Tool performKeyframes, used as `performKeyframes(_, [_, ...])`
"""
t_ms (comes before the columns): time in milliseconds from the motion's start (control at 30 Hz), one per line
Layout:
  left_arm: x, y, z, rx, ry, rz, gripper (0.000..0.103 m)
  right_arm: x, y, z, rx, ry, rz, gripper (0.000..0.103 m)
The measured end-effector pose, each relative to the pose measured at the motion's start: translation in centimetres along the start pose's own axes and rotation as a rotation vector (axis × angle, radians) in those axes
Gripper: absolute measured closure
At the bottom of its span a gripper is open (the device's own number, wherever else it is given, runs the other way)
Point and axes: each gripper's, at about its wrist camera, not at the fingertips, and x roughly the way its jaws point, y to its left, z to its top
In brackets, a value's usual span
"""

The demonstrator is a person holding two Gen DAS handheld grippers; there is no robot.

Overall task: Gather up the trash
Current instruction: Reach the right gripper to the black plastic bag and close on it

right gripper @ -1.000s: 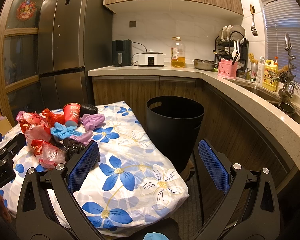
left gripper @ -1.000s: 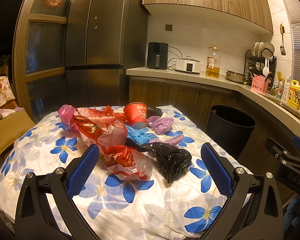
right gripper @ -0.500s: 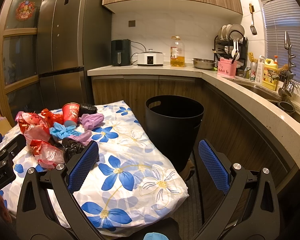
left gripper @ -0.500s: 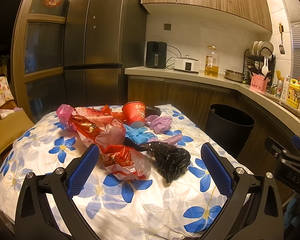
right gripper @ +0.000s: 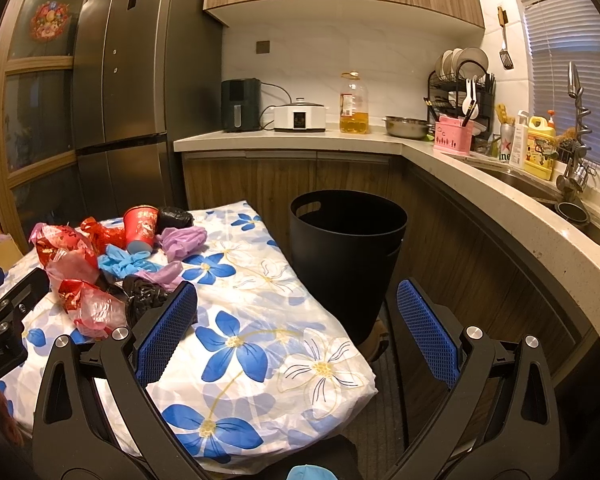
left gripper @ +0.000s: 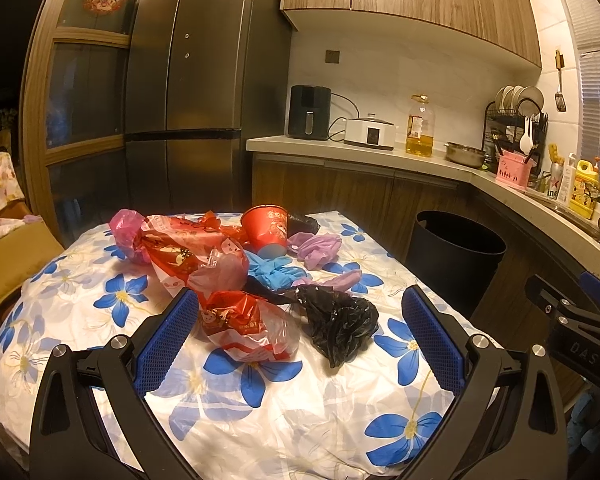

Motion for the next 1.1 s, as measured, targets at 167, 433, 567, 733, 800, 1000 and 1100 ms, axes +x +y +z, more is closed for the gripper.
performKeyframes(167, [0.3, 1.1, -0.7, -0.015, -0.003, -0.008, 0.005, 0.5, 0.0, -0.3, -0.001, 0.005, 0.006, 0.004])
performKeyframes(433, [1.5, 2.6, -1.8, -0.046, 0.008, -0.007, 0.005, 2.2, 1.2, -1.3, -0.023, 0.006, 0.067, 0.004])
performKeyframes(567, [2.4, 3.3, -2.6, -0.051, 0.017, -0.005, 0.005, 3.1, 2.0, -1.8, -0.034, -0.009, 0.123, 0.004])
performKeyframes(733, [3.2, 3.8, -3.4, -0.049, 0.010, -0.003, 0.010, 4.9, 4.0, -2.5, -0.050, -0.019, 0.223, 0.009])
performKeyframes(800, [3.5, 4.0, -3.6, -0.049, 0.009, -0.004, 0.010, 5.9, 4.9, -2.9, -0.047, -0.010, 0.266, 0.010])
performKeyframes(1000, [4.3, 5.4, -4.0, -0.072, -0.009, -0.012, 0.012, 7.7, 7.2, -3.7, -0.053, -0.016, 0.360, 0.012])
performKeyframes(1100, [4.6, 6.0, -4.2, -0.086, -0.017, -0.018, 0.015, 8.7, 8.3, -4.2, -0.064, -0.007, 0.395, 0.016])
